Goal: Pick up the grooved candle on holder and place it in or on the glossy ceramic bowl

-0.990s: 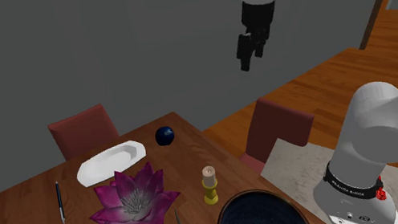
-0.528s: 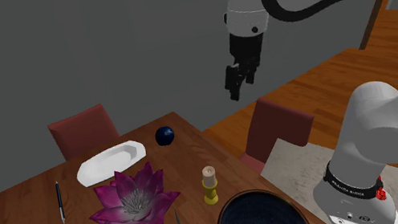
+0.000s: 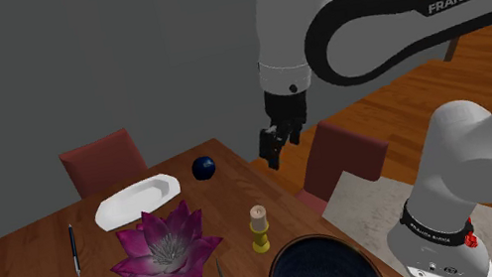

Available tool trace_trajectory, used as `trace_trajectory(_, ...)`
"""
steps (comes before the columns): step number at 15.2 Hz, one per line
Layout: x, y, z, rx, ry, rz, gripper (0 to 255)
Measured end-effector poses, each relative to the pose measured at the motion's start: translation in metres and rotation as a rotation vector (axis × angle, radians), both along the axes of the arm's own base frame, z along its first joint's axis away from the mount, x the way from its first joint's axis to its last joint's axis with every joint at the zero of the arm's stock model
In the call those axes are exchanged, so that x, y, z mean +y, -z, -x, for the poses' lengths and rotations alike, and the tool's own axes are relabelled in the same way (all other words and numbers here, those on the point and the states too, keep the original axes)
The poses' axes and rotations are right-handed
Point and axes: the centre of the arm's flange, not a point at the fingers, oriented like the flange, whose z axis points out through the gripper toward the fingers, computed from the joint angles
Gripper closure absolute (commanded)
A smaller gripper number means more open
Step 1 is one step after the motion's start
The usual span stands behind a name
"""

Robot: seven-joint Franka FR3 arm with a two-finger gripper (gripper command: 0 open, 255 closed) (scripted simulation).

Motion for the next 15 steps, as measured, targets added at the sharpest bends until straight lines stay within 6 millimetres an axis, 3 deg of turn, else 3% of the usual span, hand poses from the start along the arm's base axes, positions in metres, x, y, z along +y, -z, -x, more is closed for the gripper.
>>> trace_trajectory(9, 0.091, 0.07, -0.003, 0.033, 0.0, -0.036, 0)
trace_trajectory(15, 0.1, 0.098, 0.001, 0.036, 0.002, -0.041, 0)
